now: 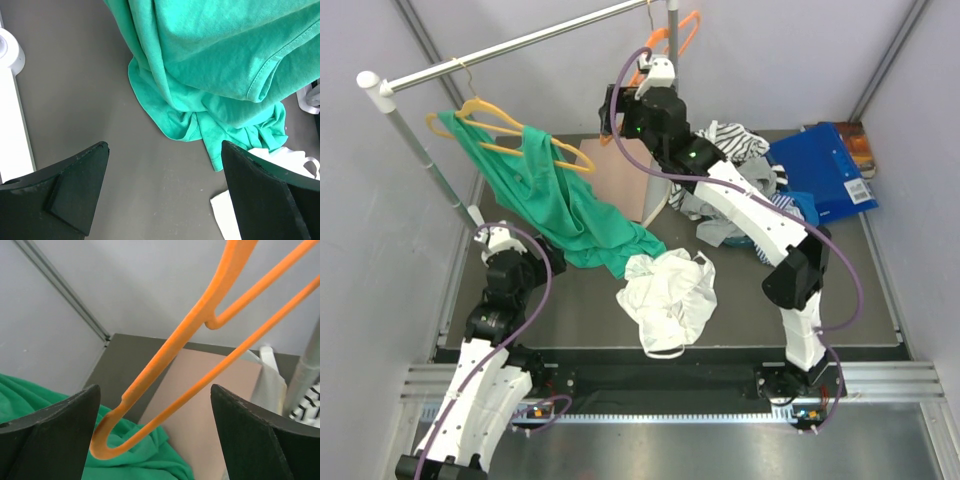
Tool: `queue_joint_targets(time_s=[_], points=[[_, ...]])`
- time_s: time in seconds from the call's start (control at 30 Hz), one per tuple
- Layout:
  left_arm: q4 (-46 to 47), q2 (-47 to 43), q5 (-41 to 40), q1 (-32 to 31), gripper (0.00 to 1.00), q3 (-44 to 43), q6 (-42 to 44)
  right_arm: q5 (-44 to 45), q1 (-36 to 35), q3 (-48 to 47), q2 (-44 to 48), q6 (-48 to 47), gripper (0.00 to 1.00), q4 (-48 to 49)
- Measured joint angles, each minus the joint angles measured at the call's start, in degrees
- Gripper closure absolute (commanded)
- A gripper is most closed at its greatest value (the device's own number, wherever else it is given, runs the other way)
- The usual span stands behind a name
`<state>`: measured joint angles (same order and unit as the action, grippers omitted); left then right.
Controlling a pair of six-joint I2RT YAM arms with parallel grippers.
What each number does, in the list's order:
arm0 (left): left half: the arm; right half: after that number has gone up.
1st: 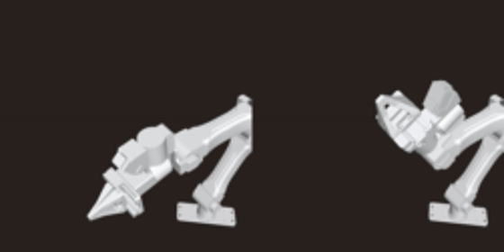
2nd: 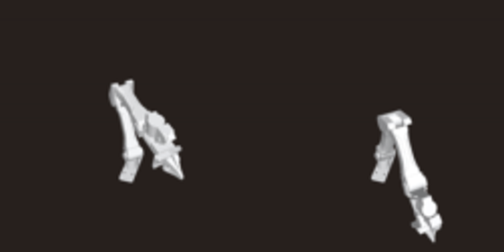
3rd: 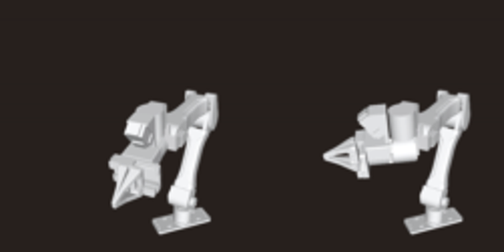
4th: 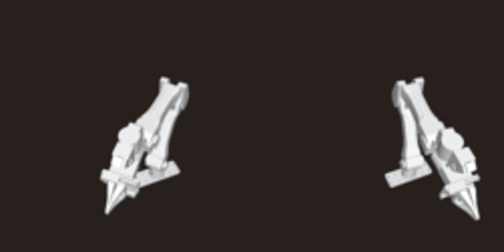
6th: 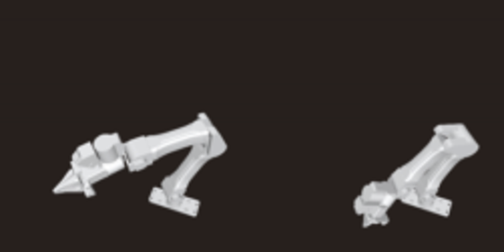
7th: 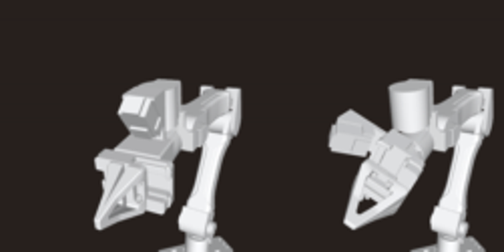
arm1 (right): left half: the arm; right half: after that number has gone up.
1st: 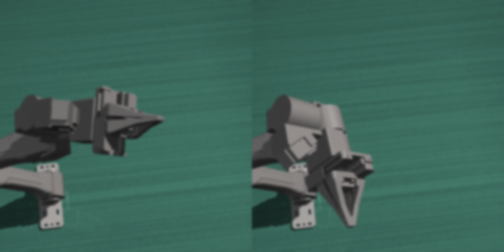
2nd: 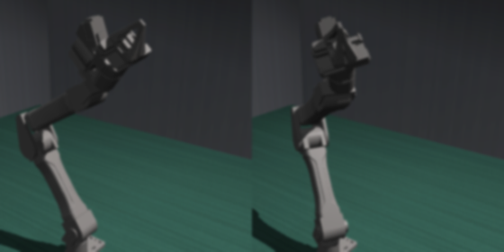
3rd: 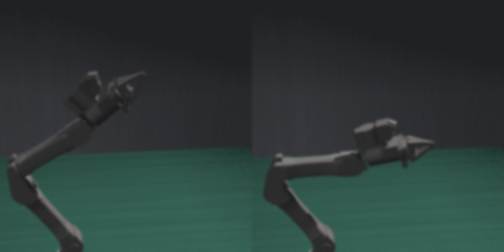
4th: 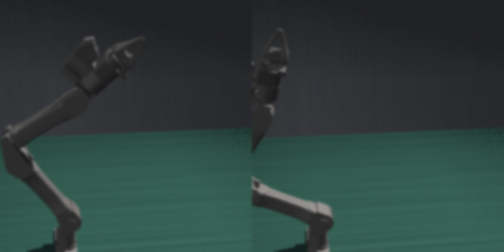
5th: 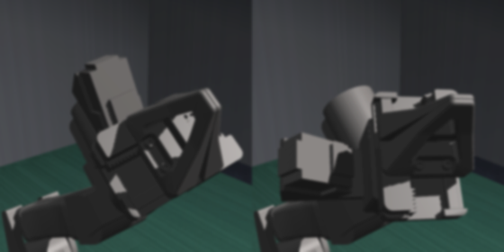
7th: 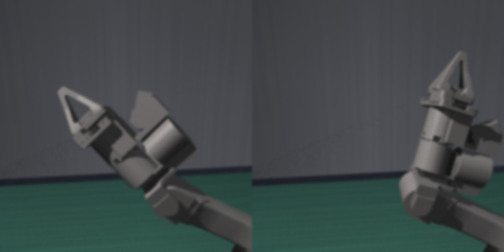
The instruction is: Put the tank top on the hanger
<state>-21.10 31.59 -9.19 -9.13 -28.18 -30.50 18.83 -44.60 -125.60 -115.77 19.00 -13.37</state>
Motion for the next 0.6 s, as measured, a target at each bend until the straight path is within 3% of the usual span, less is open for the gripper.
queue_joint_targets(time_s=[0.1, 0.37, 0.6], points=[[0.0, 0.0, -0.3, 0.0, 0.01, 0.0, 0.0, 1.4, 0.2, 1.9, 1.4, -0.2, 0.28, -0.2], [0.0, 0.2, -0.7, 0.0, 0.01, 0.0, 0.0, 2.5, 0.8, 4.8, 4.3, -1.0, 0.42, -1.4], [0.0, 0.2, -0.7, 0.0, 0.01, 0.0, 0.0, 0.5, 1.0, 6.1, 6.8, -2.3, 0.63, -2.2]])
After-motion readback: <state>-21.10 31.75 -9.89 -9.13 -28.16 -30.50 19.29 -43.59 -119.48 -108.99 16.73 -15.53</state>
